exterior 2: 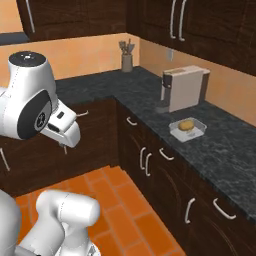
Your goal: Take the meat container that has the chicken drumstick and place it on the second highest rack of the freezer. Then take the vegetable container that has the garlic and potato and place it on the highest rack of the freezer.
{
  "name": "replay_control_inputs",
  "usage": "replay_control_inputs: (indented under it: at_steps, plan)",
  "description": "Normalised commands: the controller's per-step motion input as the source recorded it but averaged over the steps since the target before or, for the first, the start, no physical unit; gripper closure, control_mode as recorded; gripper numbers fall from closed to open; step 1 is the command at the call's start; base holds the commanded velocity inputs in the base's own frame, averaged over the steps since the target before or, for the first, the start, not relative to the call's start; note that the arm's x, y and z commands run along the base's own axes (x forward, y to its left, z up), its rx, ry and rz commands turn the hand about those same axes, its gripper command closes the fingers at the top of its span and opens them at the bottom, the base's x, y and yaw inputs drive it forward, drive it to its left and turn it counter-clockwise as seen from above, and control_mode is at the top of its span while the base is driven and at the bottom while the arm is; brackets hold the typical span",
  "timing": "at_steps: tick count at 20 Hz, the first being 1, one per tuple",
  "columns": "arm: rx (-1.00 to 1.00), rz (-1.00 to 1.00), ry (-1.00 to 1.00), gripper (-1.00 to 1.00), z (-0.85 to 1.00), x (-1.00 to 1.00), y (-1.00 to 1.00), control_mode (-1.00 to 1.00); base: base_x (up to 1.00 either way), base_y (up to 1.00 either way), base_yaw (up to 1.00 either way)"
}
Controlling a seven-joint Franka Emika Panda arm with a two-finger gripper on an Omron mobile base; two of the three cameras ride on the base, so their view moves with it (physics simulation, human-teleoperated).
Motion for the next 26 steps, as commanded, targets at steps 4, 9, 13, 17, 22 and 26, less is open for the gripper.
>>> replay_control_inputs:
  at_steps: [4, 9, 13, 17, 22, 26]
  plan:
    - [0.0, 0.0, 0.0, -1.0, 0.0, 0.0, 0.0, 1.0, 0.9, 0.0, -0.49]
    - [0.0, 0.0, 0.0, -1.0, 0.0, 0.0, 0.0, 1.0, 0.72, 0.02, -0.58]
    - [0.0, 0.0, 0.0, -1.0, 0.0, 0.0, 0.0, 1.0, 0.57, 0.14, -0.64]
    - [0.0, 0.0, 0.0, -1.0, 0.0, 0.0, 0.0, 1.0, 0.55, 0.31, -0.64]
    - [0.0, 0.0, 0.0, -1.0, 0.0, 0.0, 0.0, 1.0, 0.37, 0.49, -0.57]
    - [0.0, 0.0, 0.0, -1.0, 0.0, 0.0, 0.0, 1.0, 0.57, 0.59, -0.36]
